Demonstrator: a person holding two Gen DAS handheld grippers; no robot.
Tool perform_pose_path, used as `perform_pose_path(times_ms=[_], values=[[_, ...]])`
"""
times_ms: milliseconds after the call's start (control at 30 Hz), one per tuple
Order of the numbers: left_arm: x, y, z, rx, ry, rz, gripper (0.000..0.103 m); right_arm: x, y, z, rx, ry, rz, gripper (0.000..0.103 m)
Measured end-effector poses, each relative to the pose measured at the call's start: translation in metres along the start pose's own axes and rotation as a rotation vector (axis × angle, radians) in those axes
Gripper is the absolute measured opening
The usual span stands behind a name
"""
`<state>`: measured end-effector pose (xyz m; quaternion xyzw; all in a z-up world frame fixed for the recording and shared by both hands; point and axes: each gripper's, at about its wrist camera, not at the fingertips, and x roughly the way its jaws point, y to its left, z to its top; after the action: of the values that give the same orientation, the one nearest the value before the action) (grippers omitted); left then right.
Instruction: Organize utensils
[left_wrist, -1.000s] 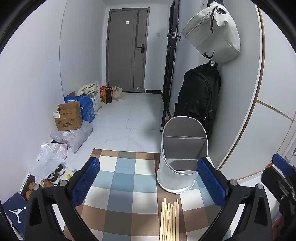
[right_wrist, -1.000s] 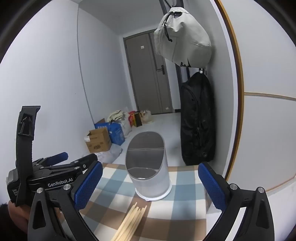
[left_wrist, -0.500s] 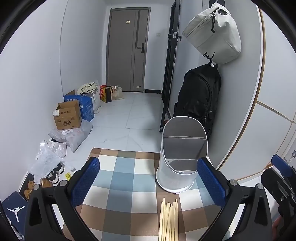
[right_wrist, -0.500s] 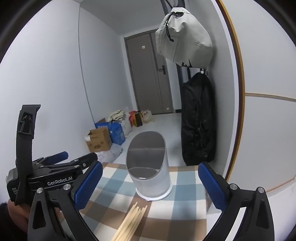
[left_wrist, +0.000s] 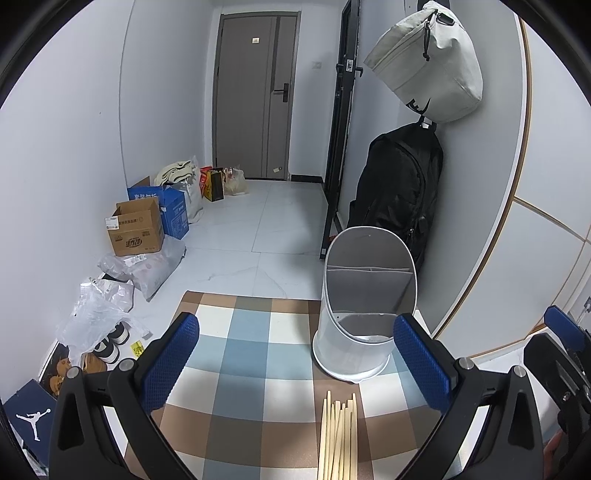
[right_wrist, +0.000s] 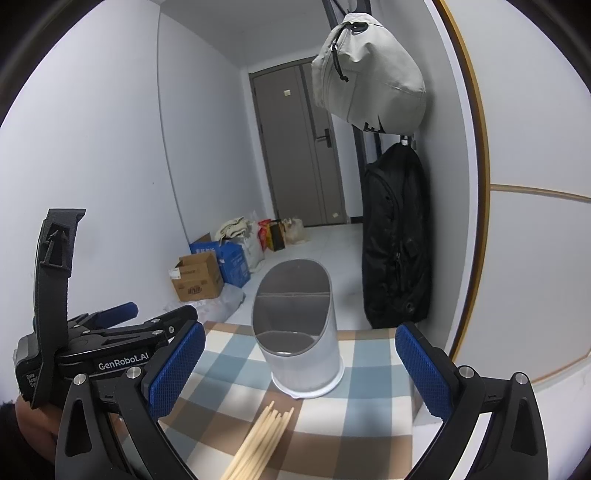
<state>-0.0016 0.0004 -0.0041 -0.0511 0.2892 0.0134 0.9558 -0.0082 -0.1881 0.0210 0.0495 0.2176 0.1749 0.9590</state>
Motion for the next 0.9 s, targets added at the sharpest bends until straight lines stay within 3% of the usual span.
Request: perform_pose_path(times_ms=[900], values=[[-0.0008, -0.0010, -0.0001, 0.011, 0.002, -0.002, 0.102, 0.0013, 0.0009, -0.0014, -0.004, 0.006, 0.000, 0.103]])
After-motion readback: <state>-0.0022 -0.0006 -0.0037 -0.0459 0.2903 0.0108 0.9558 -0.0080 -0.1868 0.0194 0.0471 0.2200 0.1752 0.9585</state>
